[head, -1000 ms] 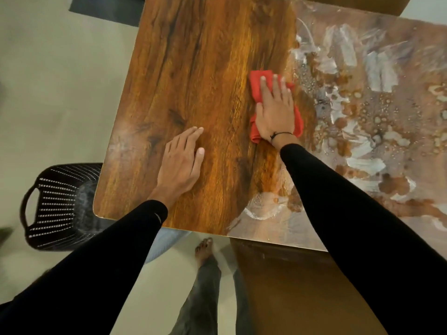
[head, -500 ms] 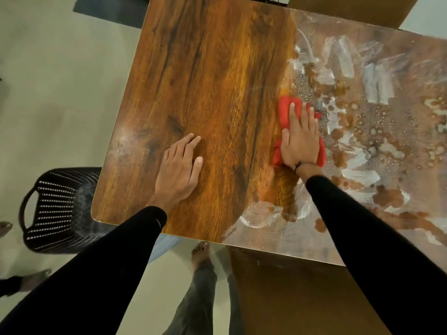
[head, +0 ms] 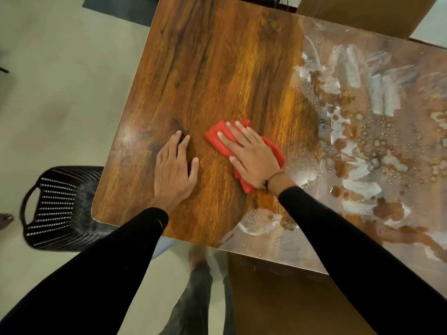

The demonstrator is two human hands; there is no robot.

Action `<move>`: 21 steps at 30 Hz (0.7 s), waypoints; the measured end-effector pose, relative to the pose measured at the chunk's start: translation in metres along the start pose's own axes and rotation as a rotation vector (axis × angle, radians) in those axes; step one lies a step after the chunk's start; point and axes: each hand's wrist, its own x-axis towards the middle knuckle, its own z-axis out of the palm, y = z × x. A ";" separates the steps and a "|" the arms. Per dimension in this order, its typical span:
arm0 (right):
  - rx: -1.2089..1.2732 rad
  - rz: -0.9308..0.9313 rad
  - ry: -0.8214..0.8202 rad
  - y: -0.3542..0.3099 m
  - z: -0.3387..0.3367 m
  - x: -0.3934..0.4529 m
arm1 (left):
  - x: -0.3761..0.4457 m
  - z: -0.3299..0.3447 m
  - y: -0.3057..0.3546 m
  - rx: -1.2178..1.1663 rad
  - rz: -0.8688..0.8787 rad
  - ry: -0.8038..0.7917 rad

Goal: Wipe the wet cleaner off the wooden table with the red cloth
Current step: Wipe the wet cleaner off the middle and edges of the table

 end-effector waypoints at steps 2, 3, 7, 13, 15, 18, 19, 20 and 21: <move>0.020 0.042 0.011 0.010 0.001 -0.024 | 0.002 -0.001 0.000 0.014 0.003 0.004; 0.036 0.111 0.025 0.017 0.000 -0.031 | 0.003 -0.002 -0.001 0.015 0.006 0.003; 0.064 0.473 0.117 0.048 -0.010 -0.017 | 0.004 0.000 0.000 0.007 0.026 0.011; 0.059 0.567 0.153 0.067 -0.019 0.064 | 0.003 0.002 -0.002 0.033 0.014 0.032; 0.021 0.455 0.139 0.058 -0.017 0.080 | 0.002 0.003 -0.003 0.016 0.013 0.028; -0.009 0.242 0.078 0.026 -0.012 0.077 | 0.001 0.003 -0.005 0.008 0.016 0.024; -0.022 0.172 0.052 0.013 -0.008 0.065 | 0.000 0.002 -0.004 0.007 0.017 0.023; -0.035 0.097 0.034 0.000 -0.005 0.048 | 0.000 0.001 -0.003 0.006 0.017 0.024; -0.042 0.021 0.020 -0.009 -0.001 0.028 | 0.001 0.000 -0.002 0.007 0.017 0.026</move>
